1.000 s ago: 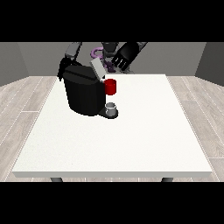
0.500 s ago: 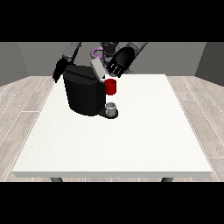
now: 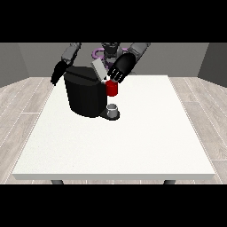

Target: Insert the coffee pod into the coffee machine and close the lid

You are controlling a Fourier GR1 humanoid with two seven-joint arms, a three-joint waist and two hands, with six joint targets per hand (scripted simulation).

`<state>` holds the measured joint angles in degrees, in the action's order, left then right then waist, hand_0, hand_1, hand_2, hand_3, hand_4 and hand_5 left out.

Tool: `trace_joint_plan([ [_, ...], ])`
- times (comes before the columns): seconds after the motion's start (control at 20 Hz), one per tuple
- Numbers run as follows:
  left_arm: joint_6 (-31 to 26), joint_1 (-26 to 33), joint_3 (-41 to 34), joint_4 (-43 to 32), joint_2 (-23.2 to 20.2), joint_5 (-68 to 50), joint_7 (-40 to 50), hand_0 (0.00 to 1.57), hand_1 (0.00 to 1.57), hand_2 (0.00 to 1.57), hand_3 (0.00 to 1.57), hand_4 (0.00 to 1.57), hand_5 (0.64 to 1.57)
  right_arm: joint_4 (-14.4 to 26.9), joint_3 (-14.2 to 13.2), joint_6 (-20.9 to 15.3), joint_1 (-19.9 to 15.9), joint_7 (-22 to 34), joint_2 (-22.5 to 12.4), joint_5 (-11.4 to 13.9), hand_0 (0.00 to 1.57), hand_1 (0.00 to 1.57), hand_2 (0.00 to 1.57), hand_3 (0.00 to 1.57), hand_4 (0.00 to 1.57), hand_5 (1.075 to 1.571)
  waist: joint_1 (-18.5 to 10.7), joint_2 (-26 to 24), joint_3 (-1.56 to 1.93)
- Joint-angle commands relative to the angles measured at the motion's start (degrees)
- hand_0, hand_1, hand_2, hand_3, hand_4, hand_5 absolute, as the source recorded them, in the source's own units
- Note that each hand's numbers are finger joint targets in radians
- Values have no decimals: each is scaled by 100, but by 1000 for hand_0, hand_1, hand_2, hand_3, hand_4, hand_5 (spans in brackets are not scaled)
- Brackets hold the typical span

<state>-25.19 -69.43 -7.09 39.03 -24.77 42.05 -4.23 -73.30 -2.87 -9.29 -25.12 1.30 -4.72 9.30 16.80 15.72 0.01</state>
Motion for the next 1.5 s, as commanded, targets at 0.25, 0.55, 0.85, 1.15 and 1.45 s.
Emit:
trace_joint_plan([
  [0.25, 104, -117, 26, -141, 108, 77, -8, 1192, 1192, 1248, 1202, 420, 1571, -12, 5, -22, -36, -84, 45, -9, 0, 0, 0, 0, 36, 1571, 53, 64, 0],
  [0.55, 81, -395, -43, -137, -111, 93, -93, 1216, 1216, 1259, 1200, 417, 1571, 143, -96, -43, -82, -340, 37, -66, 0, 0, 0, 0, 0, 1571, 59, 318, 1],
  [0.85, 251, -438, -85, -252, -122, 140, -117, 1212, 1212, 1245, 1199, 352, 1571, 28, 1, -78, -186, -28, 55, 16, 0, 0, 0, 0, 0, 1571, 138, 289, 0],
  [1.15, 400, -392, -30, -219, -111, 245, -152, 1241, 1241, 1255, 1199, 290, 1571, 102, 51, -125, 35, -231, 112, 75, 0, 0, 0, 0, 0, 1571, 102, 194, 1],
  [1.45, 710, -135, 339, -216, -291, 696, -529, 1210, 1210, 1220, 1093, 0, 1571, -67, 38, -228, -16, -129, 119, 106, 0, 0, 0, 0, 0, 1571, 124, 327, -1],
])
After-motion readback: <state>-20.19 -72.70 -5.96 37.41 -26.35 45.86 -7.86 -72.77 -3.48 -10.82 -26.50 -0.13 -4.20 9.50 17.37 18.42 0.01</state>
